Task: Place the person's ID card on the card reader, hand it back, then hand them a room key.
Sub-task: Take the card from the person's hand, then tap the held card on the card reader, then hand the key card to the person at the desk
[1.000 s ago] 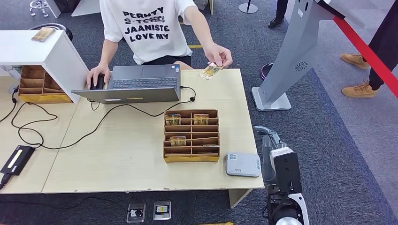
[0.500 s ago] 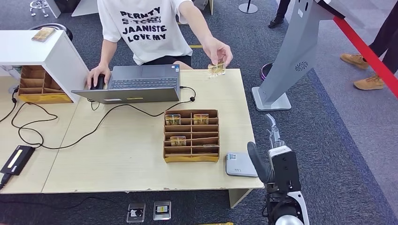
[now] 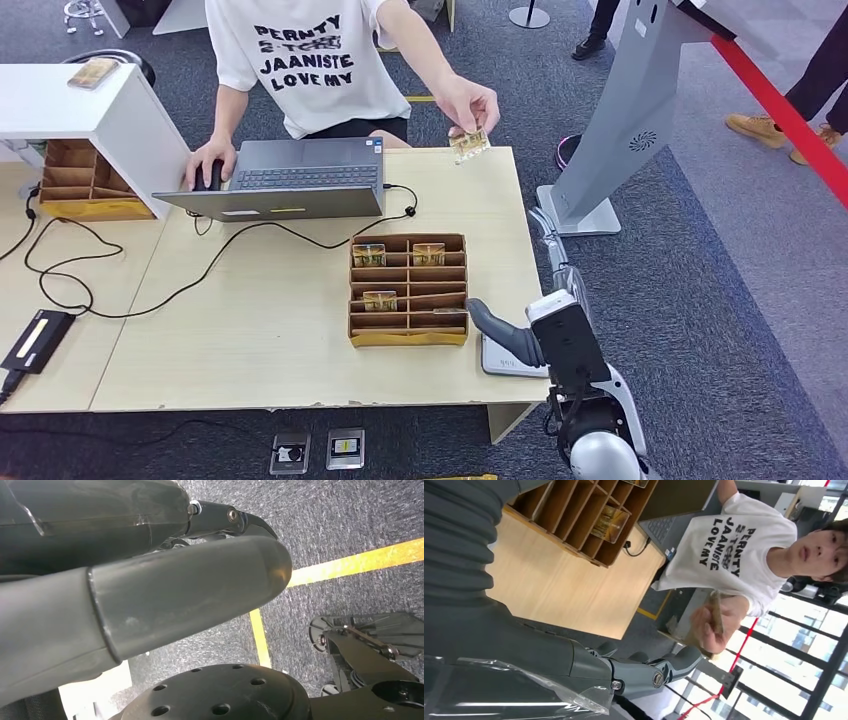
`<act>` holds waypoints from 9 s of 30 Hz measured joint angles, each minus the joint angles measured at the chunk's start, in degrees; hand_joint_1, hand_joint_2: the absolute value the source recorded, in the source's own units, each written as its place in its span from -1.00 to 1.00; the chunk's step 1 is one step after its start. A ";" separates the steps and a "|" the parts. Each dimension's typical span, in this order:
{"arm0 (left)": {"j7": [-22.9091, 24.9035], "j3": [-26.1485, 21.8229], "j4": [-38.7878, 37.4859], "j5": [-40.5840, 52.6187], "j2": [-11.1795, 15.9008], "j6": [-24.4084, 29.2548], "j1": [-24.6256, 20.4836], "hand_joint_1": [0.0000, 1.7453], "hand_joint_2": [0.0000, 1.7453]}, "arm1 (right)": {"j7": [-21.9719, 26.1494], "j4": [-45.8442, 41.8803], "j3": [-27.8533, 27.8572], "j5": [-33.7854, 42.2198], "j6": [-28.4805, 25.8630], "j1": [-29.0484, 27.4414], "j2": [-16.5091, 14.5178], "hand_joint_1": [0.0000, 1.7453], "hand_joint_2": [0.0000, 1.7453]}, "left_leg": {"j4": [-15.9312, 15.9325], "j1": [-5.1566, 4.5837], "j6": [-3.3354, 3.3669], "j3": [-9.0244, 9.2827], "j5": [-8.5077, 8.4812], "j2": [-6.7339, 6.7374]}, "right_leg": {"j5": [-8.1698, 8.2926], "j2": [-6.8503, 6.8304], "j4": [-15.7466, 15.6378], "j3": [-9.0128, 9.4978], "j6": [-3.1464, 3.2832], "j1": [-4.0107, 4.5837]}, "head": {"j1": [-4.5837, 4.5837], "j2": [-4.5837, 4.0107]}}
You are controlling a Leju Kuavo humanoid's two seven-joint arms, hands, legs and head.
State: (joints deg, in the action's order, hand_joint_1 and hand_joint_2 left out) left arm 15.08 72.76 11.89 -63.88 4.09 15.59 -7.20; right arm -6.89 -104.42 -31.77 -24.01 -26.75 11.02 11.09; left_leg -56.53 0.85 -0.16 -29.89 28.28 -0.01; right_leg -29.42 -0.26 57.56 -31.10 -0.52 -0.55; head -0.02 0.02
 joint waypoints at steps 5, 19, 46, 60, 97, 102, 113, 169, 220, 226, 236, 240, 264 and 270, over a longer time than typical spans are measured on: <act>0.00 0.00 0.00 0.36 0.00 -0.22 -0.07 -1.00 -1.00 | -1.11 0.56 -1.55 -3.03 1.65 3.90 -0.23 -1.00 1.00 | 0.00 0.00 0.00 0.00 0.00 -0.01 | 0.00 -0.01 0.00 0.00 0.00 0.00 | -0.01 0.00; -0.01 0.00 0.00 1.16 0.00 0.07 -0.15 -1.00 -1.00 | -3.66 4.99 -7.26 -16.06 -0.10 15.10 -0.36 -1.00 1.00 | 0.00 0.00 0.00 -0.02 -0.01 -0.02 | 0.00 -0.02 0.01 0.00 0.00 0.00 | -0.01 0.00; -0.22 0.00 0.00 1.10 -0.07 0.59 -0.17 -1.00 -1.00 | -1.41 26.28 -13.82 -27.12 -7.32 27.07 -5.93 0.57 1.00 | 0.00 0.00 0.00 -0.03 -0.01 -0.05 | 0.00 -0.03 0.02 -0.01 0.00 0.00 | 0.00 0.00; -0.24 0.00 0.00 0.76 -0.05 0.80 -0.17 -1.00 -1.00 | 0.10 30.59 -15.34 -25.73 -8.59 27.90 -7.51 1.00 1.00 | 0.00 0.00 0.00 -0.02 -0.01 -0.05 | 0.00 -0.03 0.02 -0.01 0.00 0.00 | 0.00 0.00; 0.33 -0.02 0.00 -0.80 -0.02 1.61 -0.05 -1.00 -1.00 | 5.84 28.11 -14.74 5.24 -7.50 26.86 -7.21 1.00 1.00 | -0.01 0.00 0.00 0.03 -0.02 -0.04 | 0.00 0.01 0.02 -0.02 0.00 0.00 | 0.00 0.00; 0.33 -0.02 0.00 -0.91 -0.02 1.61 0.02 -1.00 -1.00 | 6.69 26.21 -12.87 9.14 -8.25 25.41 -5.80 1.00 1.00 | -0.01 0.00 0.00 0.04 -0.02 -0.04 | 0.00 0.01 0.01 -0.02 0.00 0.00 | 0.00 0.00; 0.33 -0.05 0.00 -1.02 -0.02 1.66 0.21 -1.00 -1.00 | 6.29 21.45 -8.99 9.67 -9.80 21.12 -2.07 1.00 1.00 | -0.01 0.00 0.00 0.05 -0.01 0.00 | 0.00 0.04 0.01 -0.02 0.00 0.00 | 0.00 0.00; 0.55 -2.56 0.00 -0.74 -0.01 0.96 0.27 -1.00 -1.00 | -18.54 9.06 -5.44 -3.39 14.02 8.96 11.44 1.00 1.00 | -0.01 0.00 0.00 0.04 -0.01 -0.02 | 0.00 0.01 0.00 -0.01 0.00 -0.01 | 0.00 0.00; 0.41 -2.51 0.00 1.24 0.68 0.30 0.17 -1.00 -1.00 | -14.56 20.28 -3.96 1.97 15.04 7.76 10.35 1.00 1.00 | 0.00 0.00 0.00 -0.01 -0.01 -0.03 | 0.00 -0.03 0.01 -0.01 0.00 0.00 | 0.01 0.00; 0.42 -2.54 0.00 1.03 0.68 0.46 0.17 -1.00 -1.00 | -13.59 23.81 -4.19 2.15 15.20 8.99 9.71 1.00 1.00 | 0.00 0.00 0.00 -0.01 -0.01 -0.03 | 0.00 -0.03 0.01 0.00 0.00 0.00 | 0.01 0.00; 0.42 -2.54 0.00 0.99 0.68 0.64 0.17 -1.00 -1.00 | -12.23 29.55 -5.13 2.87 15.43 11.15 8.96 1.00 1.00 | -0.01 0.00 0.00 -0.01 -0.01 -0.04 | 0.00 -0.04 0.01 0.00 0.00 -0.01 | 0.00 0.00; 0.42 -2.54 0.00 1.01 0.68 0.63 0.17 -1.00 -1.00 | -12.09 31.13 -5.26 3.00 15.49 11.28 8.81 1.00 1.00 | -0.01 0.00 0.00 -0.01 -0.01 -0.04 | 0.00 -0.04 0.01 -0.01 0.00 -0.01 | 0.00 0.00; 0.44 -2.54 0.00 0.86 0.68 0.88 0.18 -1.00 -1.00 | -12.80 37.43 -6.79 4.04 17.62 13.69 7.93 1.00 1.00 | -0.01 0.00 0.00 0.01 -0.01 -0.04 | 0.00 -0.03 0.01 0.00 0.00 0.00 | 0.00 0.00; 0.48 -2.54 0.00 0.84 0.68 0.95 0.18 -1.00 -1.00 | -12.40 38.51 -7.03 4.36 17.08 13.89 7.49 1.00 1.00 | -0.01 0.00 0.00 0.02 -0.01 -0.04 | 0.00 -0.02 0.01 0.00 0.00 0.00 | 0.00 0.00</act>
State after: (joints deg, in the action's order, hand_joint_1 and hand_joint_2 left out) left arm 15.56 70.23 11.89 -63.04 4.76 16.55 -7.02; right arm -19.29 -65.92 -38.80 -19.65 -9.67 24.91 18.58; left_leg -56.54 0.84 -0.16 -29.87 28.27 -0.05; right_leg -29.42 -0.28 57.57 -31.10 -0.52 -0.55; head -0.02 0.02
